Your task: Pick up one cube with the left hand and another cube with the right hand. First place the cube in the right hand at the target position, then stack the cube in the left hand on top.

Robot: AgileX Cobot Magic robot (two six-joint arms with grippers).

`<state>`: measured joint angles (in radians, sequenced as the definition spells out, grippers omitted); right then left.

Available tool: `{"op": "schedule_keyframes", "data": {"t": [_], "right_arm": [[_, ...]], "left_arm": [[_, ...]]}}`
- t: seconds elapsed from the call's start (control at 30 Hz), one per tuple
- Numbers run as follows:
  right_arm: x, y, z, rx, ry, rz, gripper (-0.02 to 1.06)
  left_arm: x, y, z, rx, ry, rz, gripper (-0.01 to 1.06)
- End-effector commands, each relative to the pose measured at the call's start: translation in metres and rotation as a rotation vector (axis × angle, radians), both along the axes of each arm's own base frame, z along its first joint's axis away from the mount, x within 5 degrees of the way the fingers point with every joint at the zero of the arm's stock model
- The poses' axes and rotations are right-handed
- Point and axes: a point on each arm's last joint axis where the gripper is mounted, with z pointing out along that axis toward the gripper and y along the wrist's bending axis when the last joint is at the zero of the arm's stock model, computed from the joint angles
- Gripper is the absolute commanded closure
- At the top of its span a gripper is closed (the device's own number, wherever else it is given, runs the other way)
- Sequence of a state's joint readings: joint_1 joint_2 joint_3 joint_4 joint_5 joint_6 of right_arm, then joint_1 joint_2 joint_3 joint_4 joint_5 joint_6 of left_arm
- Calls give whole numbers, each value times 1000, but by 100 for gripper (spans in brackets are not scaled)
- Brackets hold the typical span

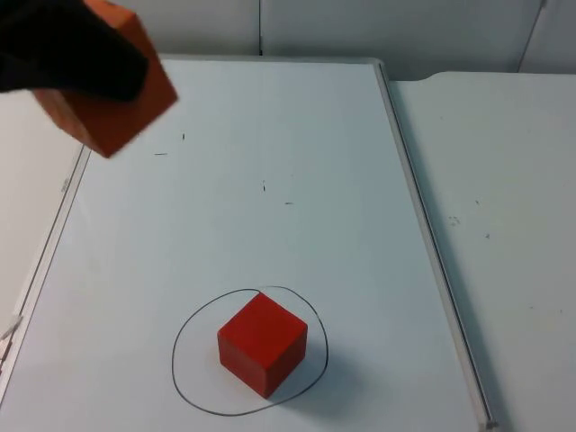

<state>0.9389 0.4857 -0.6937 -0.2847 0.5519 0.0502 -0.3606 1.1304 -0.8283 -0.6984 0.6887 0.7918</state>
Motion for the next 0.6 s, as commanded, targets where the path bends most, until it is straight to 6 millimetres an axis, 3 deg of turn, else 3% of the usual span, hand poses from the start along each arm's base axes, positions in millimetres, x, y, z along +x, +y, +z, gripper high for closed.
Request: {"op": "schedule_keyframes", "data": {"t": [0.0,0.13,0.3,0.57], "right_arm": [[0,-1,-1,-1,-5,1,21],[0,-1,-2,-13,5,-4,21],[0,-1,-3,-20,12,-6,21],[1,1,-14,-40,31,-6,21]], "left_arm": [[5,-21,-6,-16,-8,-12,105],[13,-59,-44,77,68,-25,105],[18,-86,-85,159,151,-33,105],[29,-96,-120,210,202,-11,105]]}}
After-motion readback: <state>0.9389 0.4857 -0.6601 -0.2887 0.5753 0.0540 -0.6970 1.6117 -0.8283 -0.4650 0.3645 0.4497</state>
